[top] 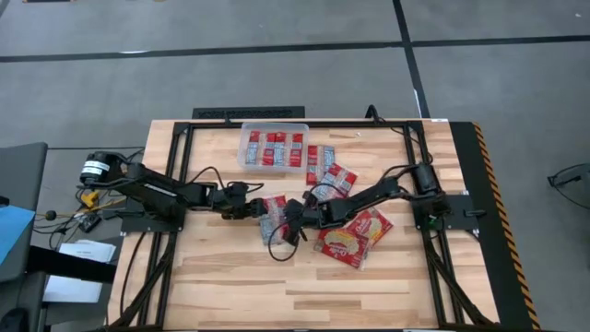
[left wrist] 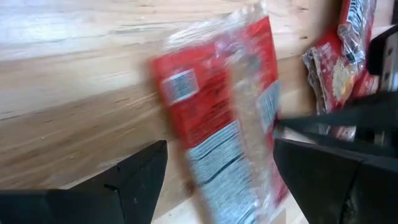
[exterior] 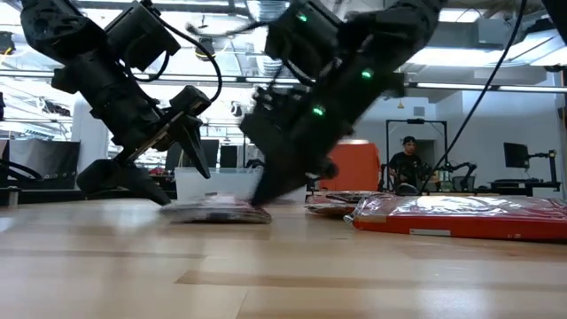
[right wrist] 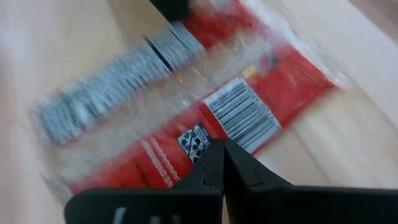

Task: Sort popcorn bags into baskets
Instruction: Put the red popcorn bag into the transparent bin

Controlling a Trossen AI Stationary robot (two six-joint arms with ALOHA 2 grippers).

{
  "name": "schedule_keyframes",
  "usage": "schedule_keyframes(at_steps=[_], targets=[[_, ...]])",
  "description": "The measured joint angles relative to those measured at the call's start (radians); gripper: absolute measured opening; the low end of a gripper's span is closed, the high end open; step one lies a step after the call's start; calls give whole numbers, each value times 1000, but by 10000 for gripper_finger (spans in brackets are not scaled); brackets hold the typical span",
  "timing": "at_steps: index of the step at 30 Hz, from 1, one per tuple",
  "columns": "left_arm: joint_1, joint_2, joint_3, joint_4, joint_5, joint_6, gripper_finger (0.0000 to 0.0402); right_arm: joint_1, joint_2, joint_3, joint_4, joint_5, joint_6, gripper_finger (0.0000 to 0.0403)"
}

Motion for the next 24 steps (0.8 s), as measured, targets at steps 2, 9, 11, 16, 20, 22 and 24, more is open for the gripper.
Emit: schedule_keyframes(at_steps=[2, 9, 11, 16, 20, 22, 24], targets=[[0, 0, -1, -3, -4, 0, 286, -6, 27, 21, 18, -18, -2, 15], [0, 0, -1, -25, -18, -1, 286, -28, 103, 148, 6, -37, -84, 31], [-1, 0, -1, -25, -19, 0, 286, -33, 106, 177, -25, -45, -113, 29], [-1, -1, -1, -36, -13, 7, 279, -42, 133, 219, -20, -89, -129, 16], [-10, -1, 0, -49, -13, 13, 232, -42, 134, 222, -17, -92, -139, 17], [-17, -1, 0, -59, -10, 12, 195, -42, 131, 222, -18, -90, -151, 24], [-19, -1, 0, -65, 3, 8, 149, -46, 121, 222, -25, -87, -163, 29]])
